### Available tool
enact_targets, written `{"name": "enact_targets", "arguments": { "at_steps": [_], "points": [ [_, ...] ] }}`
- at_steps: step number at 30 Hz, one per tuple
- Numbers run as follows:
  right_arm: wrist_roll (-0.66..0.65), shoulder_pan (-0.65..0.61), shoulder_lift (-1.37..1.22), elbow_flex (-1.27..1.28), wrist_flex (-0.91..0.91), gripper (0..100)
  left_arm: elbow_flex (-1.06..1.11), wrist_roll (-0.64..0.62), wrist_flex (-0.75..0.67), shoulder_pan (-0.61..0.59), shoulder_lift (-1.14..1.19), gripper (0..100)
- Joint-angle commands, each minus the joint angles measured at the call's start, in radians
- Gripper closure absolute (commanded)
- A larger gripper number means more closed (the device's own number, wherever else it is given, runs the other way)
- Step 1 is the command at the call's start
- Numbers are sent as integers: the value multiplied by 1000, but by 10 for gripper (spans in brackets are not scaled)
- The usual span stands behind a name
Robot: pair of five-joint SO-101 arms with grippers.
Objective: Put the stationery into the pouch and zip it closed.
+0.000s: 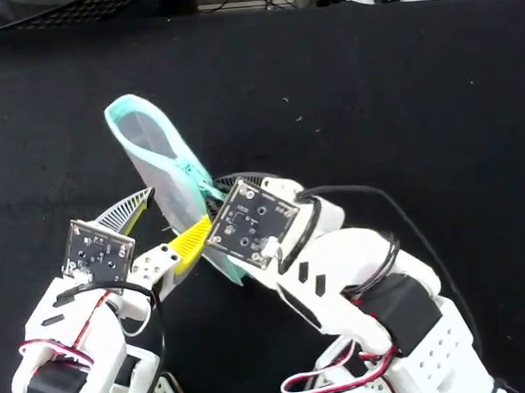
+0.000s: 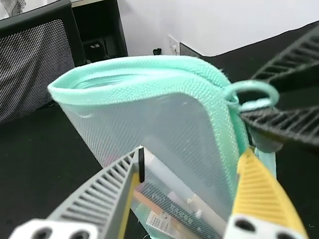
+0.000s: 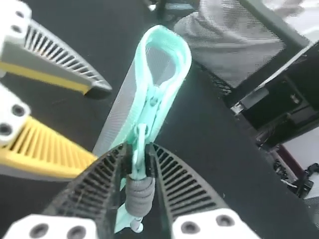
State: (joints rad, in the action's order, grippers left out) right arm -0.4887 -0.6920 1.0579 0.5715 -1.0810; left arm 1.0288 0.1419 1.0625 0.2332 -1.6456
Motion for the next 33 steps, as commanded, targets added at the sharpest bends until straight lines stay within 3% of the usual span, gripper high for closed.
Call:
{"name": "enact_targets", "arguments": {
  "at_steps": [1,30,33],
  "points": [
    [5,18,10,-50,17,936,-35,6,6,5,3,690],
    [-3,23,16,-117,15,986,-35,6,6,5,3,690],
    [-69,23,7,-111,17,986,-35,5,6,5,3,690]
  ]
}}
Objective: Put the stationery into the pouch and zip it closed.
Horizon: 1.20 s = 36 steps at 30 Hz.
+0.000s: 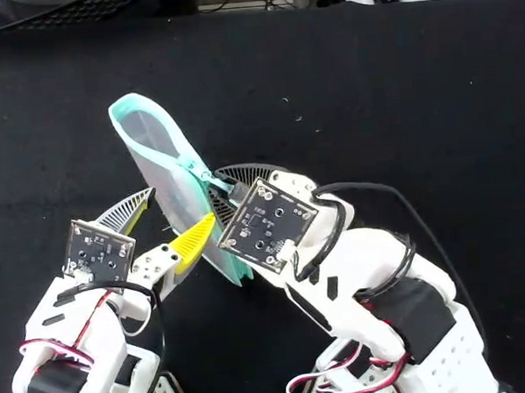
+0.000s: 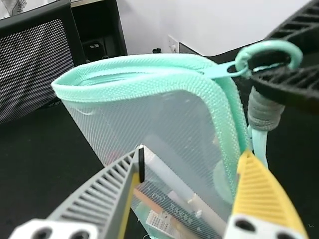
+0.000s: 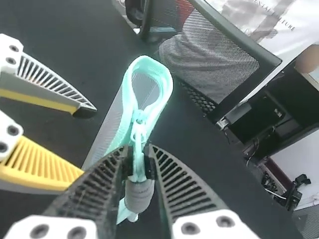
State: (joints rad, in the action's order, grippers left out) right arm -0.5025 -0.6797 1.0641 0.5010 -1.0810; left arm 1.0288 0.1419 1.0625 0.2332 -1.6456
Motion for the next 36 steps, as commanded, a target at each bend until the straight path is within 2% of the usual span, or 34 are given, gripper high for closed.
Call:
{"name": "enact_targets", "arguments": {
  "at_steps": [1,5,12,21,27,36],
  "points": [
    [-84,12,-5,-31,21,986,-36,3,6,5,3,690],
    [-157,12,-67,4,23,986,-45,2,8,7,3,690],
    [-192,12,-136,1,52,986,-50,5,12,7,3,688],
    [-186,-15,-130,-4,44,986,-211,2,157,8,3,687],
    [-184,-133,-133,-42,43,986,-177,0,153,124,3,689],
    [-192,-135,-136,-231,-94,986,-107,8,112,127,3,689]
  ]
}}
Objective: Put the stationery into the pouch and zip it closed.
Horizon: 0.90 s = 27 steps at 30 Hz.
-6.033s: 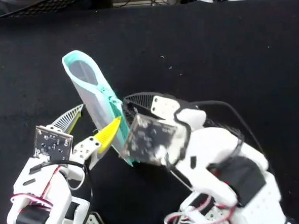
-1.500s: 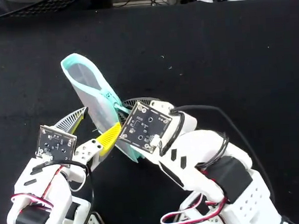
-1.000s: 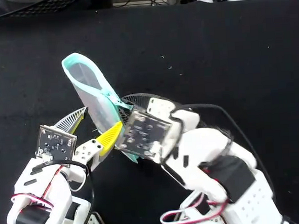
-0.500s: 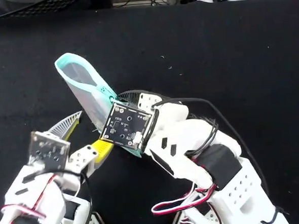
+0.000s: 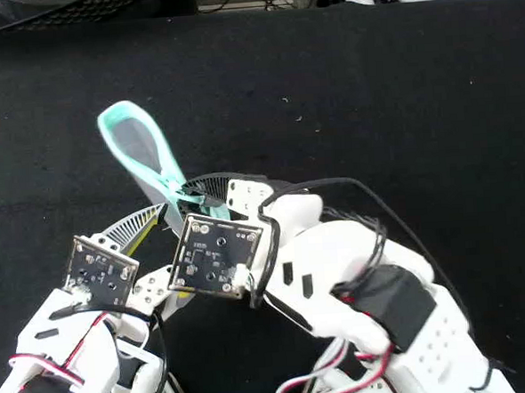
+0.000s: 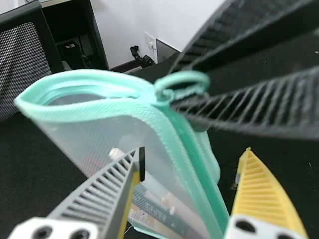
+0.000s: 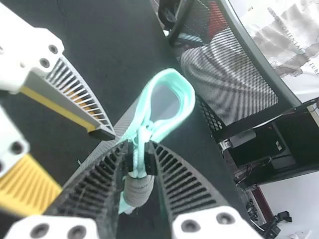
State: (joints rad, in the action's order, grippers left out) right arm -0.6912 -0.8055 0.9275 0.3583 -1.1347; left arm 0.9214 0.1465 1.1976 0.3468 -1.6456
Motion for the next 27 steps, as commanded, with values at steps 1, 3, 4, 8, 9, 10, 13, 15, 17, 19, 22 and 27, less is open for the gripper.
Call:
{"name": "enact_targets", "arguments": {
  "at_steps": [1,3,4,8,9,10,13,15,17,19,22,27],
  "points": [
    [-3,-9,1,-105,-61,986,1,3,-23,13,3,689],
    [-3,-9,1,-128,-98,986,1,3,-25,13,3,689],
    [-3,-9,1,-133,-109,986,1,3,-25,13,3,689],
    [-3,-11,5,-142,-152,986,1,3,-25,12,3,690],
    [-3,-14,7,-145,-164,986,1,3,-25,12,3,690],
    [-3,-14,7,-156,-181,986,1,3,-25,2,3,690],
    [-5,-14,7,-213,-221,986,2,3,-35,-68,3,688],
    [-5,-11,5,-265,-249,986,15,3,-66,-130,3,687],
    [-5,-11,2,-308,-272,986,35,3,-92,-170,3,687],
    [-5,-11,1,-323,-279,986,56,3,-112,-185,3,687],
    [-5,-11,-1,-308,-278,986,59,3,-115,-185,3,686],
    [-3,-11,-1,-216,-272,986,58,3,-114,-183,3,686]
  ]
}}
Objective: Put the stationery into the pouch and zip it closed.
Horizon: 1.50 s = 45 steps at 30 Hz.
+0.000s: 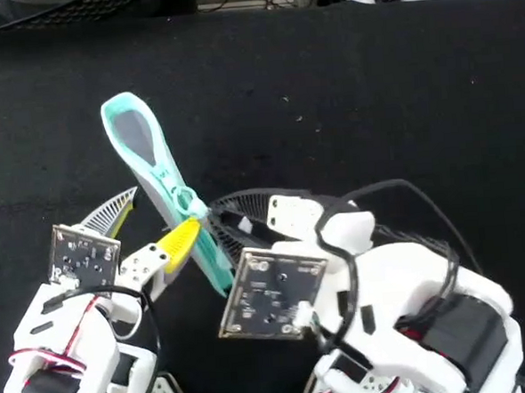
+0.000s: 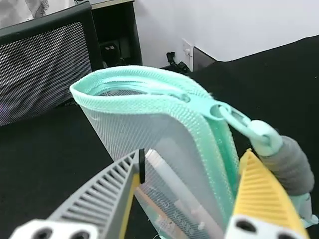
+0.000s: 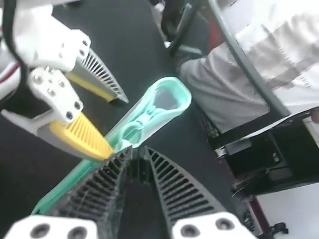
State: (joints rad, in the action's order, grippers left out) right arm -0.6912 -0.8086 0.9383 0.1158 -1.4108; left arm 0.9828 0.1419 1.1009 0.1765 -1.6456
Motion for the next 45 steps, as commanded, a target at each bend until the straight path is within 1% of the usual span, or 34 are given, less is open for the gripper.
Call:
{"name": "enact_targets", "arguments": {
  "at_steps": [1,3,4,7,8,11,13,17,22,27,31,40,45],
  "points": [
    [3,-8,-12,42,5,986,-4,8,-17,-13,3,686],
    [9,-8,-12,65,6,973,-4,8,-17,-13,3,686],
    [37,-8,-12,76,11,949,-2,8,-17,-13,3,686],
    [178,-8,-12,108,63,842,-1,8,-17,-13,3,686],
    [207,-9,-12,117,75,829,1,8,-18,-13,3,686],
    [222,-12,-12,156,127,848,2,8,-18,-12,3,688],
    [222,-11,-12,188,150,864,4,8,-18,10,3,689],
    [229,-14,-8,236,180,864,5,6,-12,54,3,689],
    [236,-14,-4,202,176,864,5,6,-11,56,3,689],
    [299,-23,-8,185,176,864,5,6,-12,56,3,689],
    [299,-46,-10,209,178,864,5,6,-12,56,3,689],
    [292,-37,-5,262,178,864,5,6,-11,56,3,689],
    [285,51,-5,262,183,868,5,6,-11,56,3,689]
  ]
}}
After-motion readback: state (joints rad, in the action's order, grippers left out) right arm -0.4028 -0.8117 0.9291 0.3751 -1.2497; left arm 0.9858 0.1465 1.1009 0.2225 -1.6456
